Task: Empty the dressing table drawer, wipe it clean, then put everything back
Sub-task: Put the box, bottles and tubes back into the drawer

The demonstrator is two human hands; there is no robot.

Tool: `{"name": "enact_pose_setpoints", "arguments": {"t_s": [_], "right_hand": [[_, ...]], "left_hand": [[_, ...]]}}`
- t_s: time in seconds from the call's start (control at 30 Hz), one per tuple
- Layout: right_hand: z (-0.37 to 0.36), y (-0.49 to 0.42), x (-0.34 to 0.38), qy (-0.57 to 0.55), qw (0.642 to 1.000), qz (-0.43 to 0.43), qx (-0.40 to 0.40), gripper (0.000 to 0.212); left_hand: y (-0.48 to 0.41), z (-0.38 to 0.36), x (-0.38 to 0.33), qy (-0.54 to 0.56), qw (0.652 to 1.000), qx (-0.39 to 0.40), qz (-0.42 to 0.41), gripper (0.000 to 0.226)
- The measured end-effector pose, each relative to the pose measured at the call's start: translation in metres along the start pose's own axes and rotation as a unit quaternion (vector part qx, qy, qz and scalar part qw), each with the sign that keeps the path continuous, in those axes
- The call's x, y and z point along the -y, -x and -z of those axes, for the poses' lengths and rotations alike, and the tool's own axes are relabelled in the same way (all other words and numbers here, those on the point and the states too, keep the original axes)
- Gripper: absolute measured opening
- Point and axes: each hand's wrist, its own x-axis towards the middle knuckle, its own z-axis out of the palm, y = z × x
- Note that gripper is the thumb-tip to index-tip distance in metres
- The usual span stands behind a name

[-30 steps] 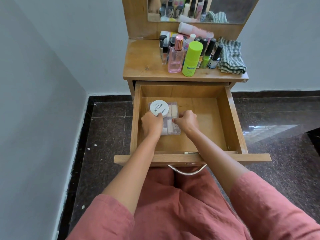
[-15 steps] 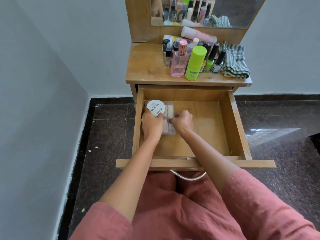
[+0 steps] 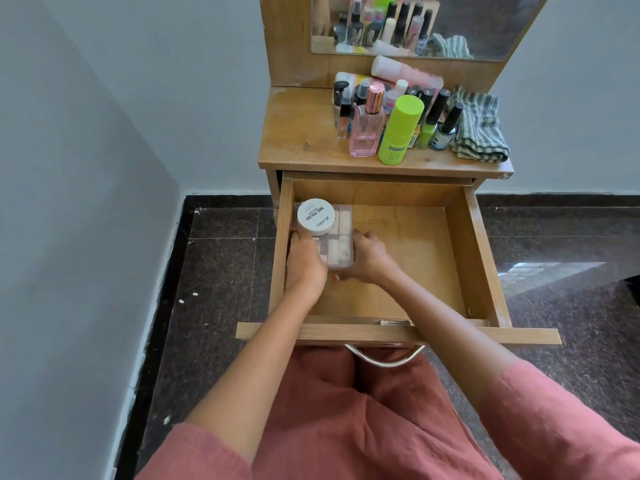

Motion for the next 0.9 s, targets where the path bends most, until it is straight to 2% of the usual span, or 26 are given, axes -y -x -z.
{"name": "enact_pose_setpoints", "arguments": {"t_s": [0.1,0.33,0.47,0.6,0.73,0.9], "right_hand": [[-0.0022,0.0014,0.0023,0.024,1.000,0.008,0.006,0.083],[-0.0041,0.0004,0.0021,0.026,0.998,0.039,-0.045,0.062],[-0.0071,0.0001,-0.0008,-0.003,0.995,0.057,-0.078,0.051],[-0.0084,-0.0006,-0.0001,-0.021,0.993,0.063,-0.097,0.045],[-0.0074,-0.0005,0.0004,-0.022,0.994,0.057,-0.095,0.048],[-0.0037,0.0003,0.0015,-0.016,0.997,0.045,-0.054,0.059]], "left_hand": [[0.0053,-0.0004,0.0021,-0.090,0.995,0.003,-0.034,0.050],[0.0006,-0.0012,0.0017,-0.239,0.970,0.027,-0.024,0.038],[0.0001,-0.0005,0.0012,-0.303,0.951,0.030,-0.052,0.040],[0.0012,-0.0021,-0.0006,-0.322,0.945,0.027,-0.054,0.046],[0.0020,-0.0037,-0.0019,-0.322,0.945,0.018,-0.052,0.050],[0.0028,0.0000,-0.0009,-0.238,0.970,0.010,-0.054,0.042]]}}
